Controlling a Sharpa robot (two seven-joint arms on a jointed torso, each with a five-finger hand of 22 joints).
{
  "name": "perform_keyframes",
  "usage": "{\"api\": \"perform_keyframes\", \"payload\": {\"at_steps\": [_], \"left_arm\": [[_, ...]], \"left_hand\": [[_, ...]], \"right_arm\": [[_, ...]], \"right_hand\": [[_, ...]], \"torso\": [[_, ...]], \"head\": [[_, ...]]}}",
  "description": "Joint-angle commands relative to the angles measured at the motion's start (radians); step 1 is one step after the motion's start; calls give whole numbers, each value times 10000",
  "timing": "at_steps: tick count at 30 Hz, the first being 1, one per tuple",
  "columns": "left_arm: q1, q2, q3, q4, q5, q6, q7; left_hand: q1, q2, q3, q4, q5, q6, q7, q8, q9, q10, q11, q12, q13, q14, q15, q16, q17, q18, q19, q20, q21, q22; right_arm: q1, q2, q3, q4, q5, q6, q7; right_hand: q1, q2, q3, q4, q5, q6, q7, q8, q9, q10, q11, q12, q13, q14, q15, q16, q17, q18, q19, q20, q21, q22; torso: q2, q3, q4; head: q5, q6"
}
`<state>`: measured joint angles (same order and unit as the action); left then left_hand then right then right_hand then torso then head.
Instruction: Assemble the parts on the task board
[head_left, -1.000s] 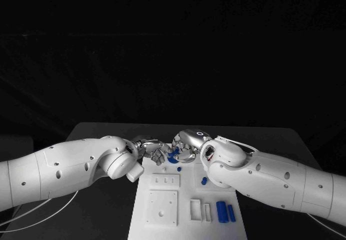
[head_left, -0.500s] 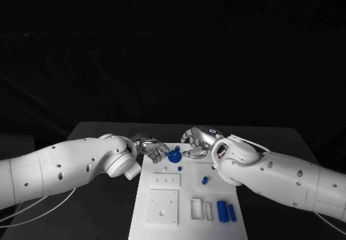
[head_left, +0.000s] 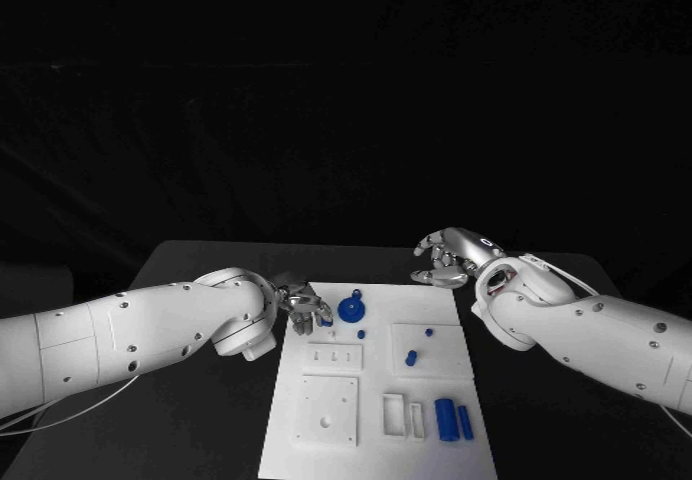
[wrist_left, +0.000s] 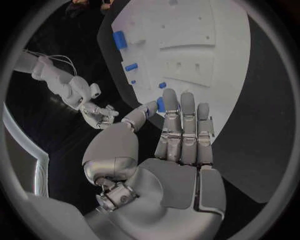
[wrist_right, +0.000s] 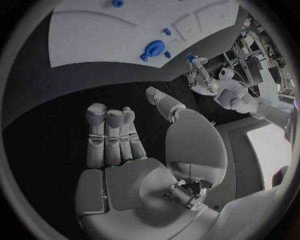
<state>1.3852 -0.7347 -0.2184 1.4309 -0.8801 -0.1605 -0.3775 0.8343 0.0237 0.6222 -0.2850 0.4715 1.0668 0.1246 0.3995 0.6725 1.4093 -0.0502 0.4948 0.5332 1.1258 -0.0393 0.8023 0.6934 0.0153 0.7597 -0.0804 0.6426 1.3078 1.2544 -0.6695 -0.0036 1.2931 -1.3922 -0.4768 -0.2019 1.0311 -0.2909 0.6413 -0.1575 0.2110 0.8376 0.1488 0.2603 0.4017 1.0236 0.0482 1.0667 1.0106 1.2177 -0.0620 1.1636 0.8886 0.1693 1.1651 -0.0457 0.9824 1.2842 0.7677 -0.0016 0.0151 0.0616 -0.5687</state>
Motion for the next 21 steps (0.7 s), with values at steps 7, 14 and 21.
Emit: {"api": "perform_keyframes", "payload": {"at_steps": [7, 14, 21], "left_arm": [[15, 435, -234, -320, -731, 933, -489], [-251, 700, -230, -517, -702, 950, -469], [-416, 879, -228, -664, -688, 906, -460]], "left_hand": [[119, 28, 53, -24, 82, 1079, -973, -19, 36, -21, -113, 75, 37, 87, -9, 81, -11, -153, -21, -354, 86, 218], [106, 48, 54, -23, 110, 1075, -970, -36, 56, -27, -111, 74, 50, 78, -4, 87, -16, -153, -27, -356, 109, 217], [51, 114, 45, -24, 144, 1078, -968, -63, 97, -35, -100, 75, 73, 62, 6, 96, -26, -153, -48, -354, 147, 214]], "right_arm": [[45, 104, 176, -493, 1157, -475, 463], [67, 190, 261, -642, 1312, -462, 522], [68, 229, 268, -663, 1323, -444, 525]], "right_hand": [[29, 13, -46, 8, 155, -64, 126, 38, 21, -74, -12, -46, -88, -82, -12, -42, -37, 925, -44, 52, -70, 12], [72, 29, -51, 3, 207, -78, 131, 41, 26, -99, -6, -58, -153, -109, -7, -57, -60, 925, -68, 65, -98, 19], [84, 38, -58, 7, 220, -86, 133, 42, 28, -109, -4, -72, -200, -122, -4, -65, -74, 925, -83, 72, -116, 21]], "torso": [[-11, 29, 30], [4, 25, 13], [1, 26, 9]], "head": [[70, -170], [62, -266], [52, -371]]}}
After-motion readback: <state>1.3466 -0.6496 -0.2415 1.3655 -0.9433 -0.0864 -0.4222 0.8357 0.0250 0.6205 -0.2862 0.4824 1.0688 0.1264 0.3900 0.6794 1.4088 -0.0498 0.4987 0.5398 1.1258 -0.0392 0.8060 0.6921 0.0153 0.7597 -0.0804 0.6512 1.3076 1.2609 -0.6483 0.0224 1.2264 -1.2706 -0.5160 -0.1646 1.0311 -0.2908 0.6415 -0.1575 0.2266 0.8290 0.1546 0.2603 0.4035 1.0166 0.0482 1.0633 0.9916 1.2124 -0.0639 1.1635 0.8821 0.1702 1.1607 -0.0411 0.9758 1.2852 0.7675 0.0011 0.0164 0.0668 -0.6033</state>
